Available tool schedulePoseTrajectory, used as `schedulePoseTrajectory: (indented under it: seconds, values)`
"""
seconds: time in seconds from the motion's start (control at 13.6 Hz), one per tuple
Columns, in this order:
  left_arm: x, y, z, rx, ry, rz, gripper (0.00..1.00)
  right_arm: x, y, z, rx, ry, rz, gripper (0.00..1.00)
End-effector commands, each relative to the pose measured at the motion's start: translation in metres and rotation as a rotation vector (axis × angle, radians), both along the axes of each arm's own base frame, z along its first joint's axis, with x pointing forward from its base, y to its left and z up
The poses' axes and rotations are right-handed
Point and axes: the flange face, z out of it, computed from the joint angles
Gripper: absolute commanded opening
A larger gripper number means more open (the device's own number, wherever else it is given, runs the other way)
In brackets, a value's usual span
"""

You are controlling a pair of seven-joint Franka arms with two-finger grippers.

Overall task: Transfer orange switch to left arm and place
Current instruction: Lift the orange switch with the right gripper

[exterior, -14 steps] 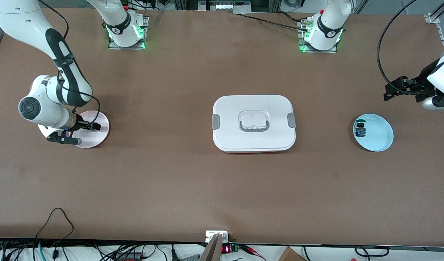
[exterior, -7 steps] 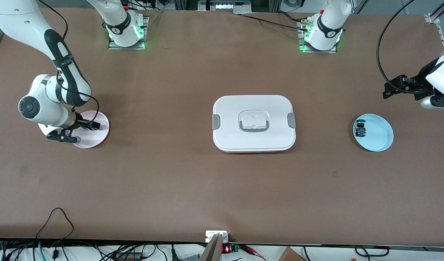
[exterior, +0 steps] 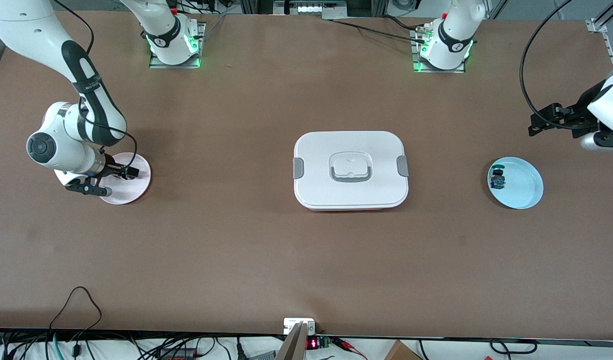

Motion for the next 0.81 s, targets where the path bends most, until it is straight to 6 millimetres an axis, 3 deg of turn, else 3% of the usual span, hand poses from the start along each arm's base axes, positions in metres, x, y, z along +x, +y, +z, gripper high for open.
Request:
schedulePoseTrajectory:
  seconds: [0.0,0.15,0.37,0.59,0.74]
  values:
    - [0.002,0.000,0.006,0.002,0.004,-0.001,1.00,-0.003,0.001,0.001,0.008,-0.006,-0.005,0.62]
    - [0.002,0.000,0.006,0.002,0.004,-0.001,1.00,-0.003,0.000,0.004,0.009,-0.003,-0.001,0.35]
    - [0.002,0.000,0.006,0.002,0.004,-0.001,1.00,-0.003,-0.001,0.010,0.025,0.026,0.066,0.16]
    - [0.001,-0.001,0.007,0.002,0.002,-0.003,1.00,0.004,0.004,0.031,0.027,0.029,0.077,0.14]
    - [0.001,-0.001,0.007,0.003,0.004,-0.001,1.00,0.022,0.013,0.066,0.032,0.056,0.096,0.14]
